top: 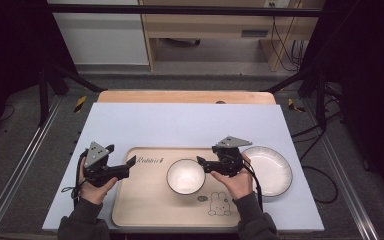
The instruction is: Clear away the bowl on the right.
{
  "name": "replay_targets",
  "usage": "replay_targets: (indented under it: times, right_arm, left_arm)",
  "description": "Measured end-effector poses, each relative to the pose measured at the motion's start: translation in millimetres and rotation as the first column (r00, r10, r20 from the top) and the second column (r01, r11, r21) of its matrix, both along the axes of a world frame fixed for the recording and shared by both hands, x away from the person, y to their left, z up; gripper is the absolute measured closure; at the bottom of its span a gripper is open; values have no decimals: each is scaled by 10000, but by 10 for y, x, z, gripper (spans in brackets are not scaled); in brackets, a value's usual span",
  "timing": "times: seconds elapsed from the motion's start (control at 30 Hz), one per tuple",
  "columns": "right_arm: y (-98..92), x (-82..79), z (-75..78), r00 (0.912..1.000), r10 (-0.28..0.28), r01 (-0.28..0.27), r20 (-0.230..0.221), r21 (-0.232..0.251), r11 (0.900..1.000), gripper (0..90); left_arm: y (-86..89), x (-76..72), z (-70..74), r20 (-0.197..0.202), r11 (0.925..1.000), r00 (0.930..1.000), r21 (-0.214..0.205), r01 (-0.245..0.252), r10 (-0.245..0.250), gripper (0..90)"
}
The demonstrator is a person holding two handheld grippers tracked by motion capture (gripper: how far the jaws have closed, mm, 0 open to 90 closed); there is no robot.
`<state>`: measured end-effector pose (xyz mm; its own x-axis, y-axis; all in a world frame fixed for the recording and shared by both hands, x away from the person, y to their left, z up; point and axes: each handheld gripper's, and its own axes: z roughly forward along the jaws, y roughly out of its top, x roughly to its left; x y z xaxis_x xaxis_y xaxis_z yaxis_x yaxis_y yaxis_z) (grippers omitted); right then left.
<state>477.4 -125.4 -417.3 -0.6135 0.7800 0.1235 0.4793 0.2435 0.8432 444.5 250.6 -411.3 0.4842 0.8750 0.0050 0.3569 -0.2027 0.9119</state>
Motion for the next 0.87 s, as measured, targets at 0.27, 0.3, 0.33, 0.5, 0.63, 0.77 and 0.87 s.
replay_targets:
  times: [0.27, 0.3, 0.33, 0.5, 0.63, 0.77, 0.87]
  right_arm:
    - [-222, -52, 136, 9958, -453, 440, 793, 179, 9989, 197]
    - [-254, -63, 149, 9942, -521, 505, 942, 186, 9985, 193]
    - [-283, -75, 163, 9931, -602, 579, 1006, 255, 9980, 188]
    - [-420, -101, 179, 9862, -975, 942, 1340, 304, 9951, 159]
    - [-499, -111, 161, 9836, -1154, 1143, 1389, 157, 9933, 145]
    - [-585, -132, 158, 9791, -1366, 1365, 1503, 114, 9906, 140]
    - [-650, -154, 165, 9766, -1491, 1486, 1549, 147, 9888, 139]
  left_arm:
    - [24, 1, 9, -24, 9999, 10000, -141, -21, 20, 123]
    - [25, 2, 11, -12, 9998, 10000, -189, -27, 27, 123]
    - [27, 0, 17, -13, 9999, 10000, -146, -35, 35, 123]
    - [36, 2, 24, -22, 9999, 10000, -163, -45, 45, 120]
    - [51, 12, 17, -79, 9999, 9999, -158, -65, 63, 116]
    - [82, 23, 19, -102, 9998, 9998, -168, -142, 140, 114]
    - [114, 39, 19, -129, 9996, 9997, -174, -225, 223, 112]
